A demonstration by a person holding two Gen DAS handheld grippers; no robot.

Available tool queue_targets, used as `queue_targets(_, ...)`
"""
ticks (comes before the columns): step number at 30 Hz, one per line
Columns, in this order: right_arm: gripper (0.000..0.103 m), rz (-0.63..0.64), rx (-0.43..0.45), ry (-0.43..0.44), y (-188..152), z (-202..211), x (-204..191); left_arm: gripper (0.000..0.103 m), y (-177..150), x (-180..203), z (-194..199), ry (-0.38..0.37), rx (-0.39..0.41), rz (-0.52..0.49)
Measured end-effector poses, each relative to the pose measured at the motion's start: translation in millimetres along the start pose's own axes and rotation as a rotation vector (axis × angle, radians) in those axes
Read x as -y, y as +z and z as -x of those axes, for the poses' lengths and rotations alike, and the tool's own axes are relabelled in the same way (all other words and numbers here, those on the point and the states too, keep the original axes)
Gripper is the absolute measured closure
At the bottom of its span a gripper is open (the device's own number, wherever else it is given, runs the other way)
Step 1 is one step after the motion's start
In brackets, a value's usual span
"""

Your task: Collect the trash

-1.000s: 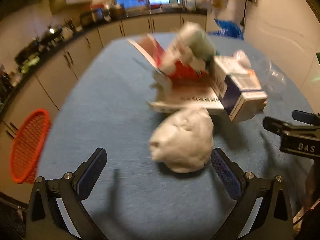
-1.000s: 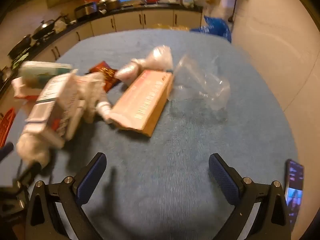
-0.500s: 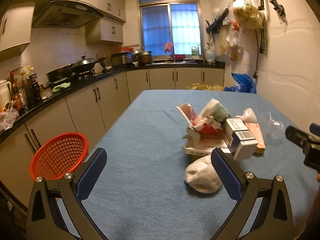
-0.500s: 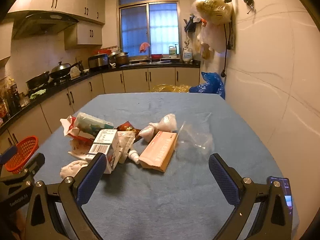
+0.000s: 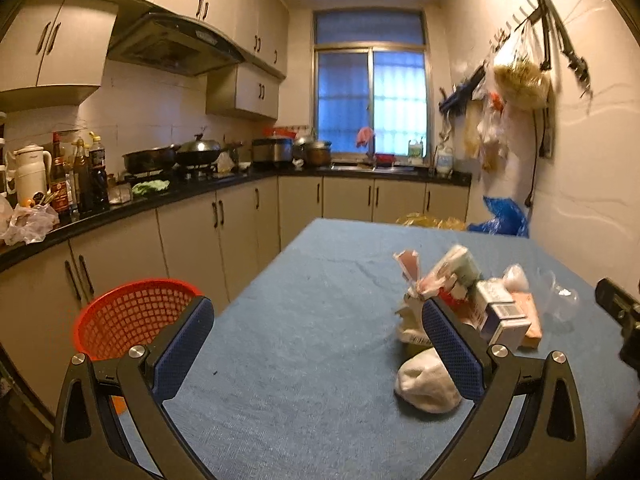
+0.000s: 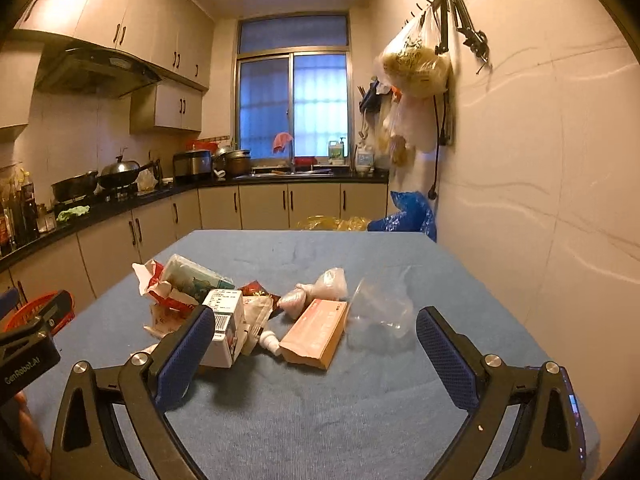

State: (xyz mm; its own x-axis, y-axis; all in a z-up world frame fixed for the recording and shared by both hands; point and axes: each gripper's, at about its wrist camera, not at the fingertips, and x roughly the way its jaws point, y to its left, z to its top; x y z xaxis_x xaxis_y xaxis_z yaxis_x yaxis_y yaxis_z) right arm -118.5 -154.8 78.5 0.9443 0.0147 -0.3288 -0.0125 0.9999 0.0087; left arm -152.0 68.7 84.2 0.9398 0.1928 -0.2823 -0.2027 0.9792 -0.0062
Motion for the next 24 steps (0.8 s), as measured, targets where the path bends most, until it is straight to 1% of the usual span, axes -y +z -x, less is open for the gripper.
queue_targets(2, 0.001, 0.022, -0.026, 0.0, -1.1, -6.8, -3.9, 0.0, -0.3, 0.3, 0.8, -0.006, 0.006, -0.008)
queue_targets(6, 0.001, 0.029, -0.048, 0.002, -7.8, -14.5, -8.0, 0.0, -3.6, 4.7, -2.1, -0.012, -0.004, -0.035)
queue_targets(16, 0.001, 0.035, -0.087, -0.003, -15.2, -26.4, -9.2, 0.0, -8.5, 3.6, -9.4, -0.014, -0.033, -0.058)
queue_targets(24, 0.001, 0.038, -0.091, -0.004, -17.2, -27.7, -10.0, 0.0, -9.7, 3.6, -11.6, -0.014, -0.04, -0.06)
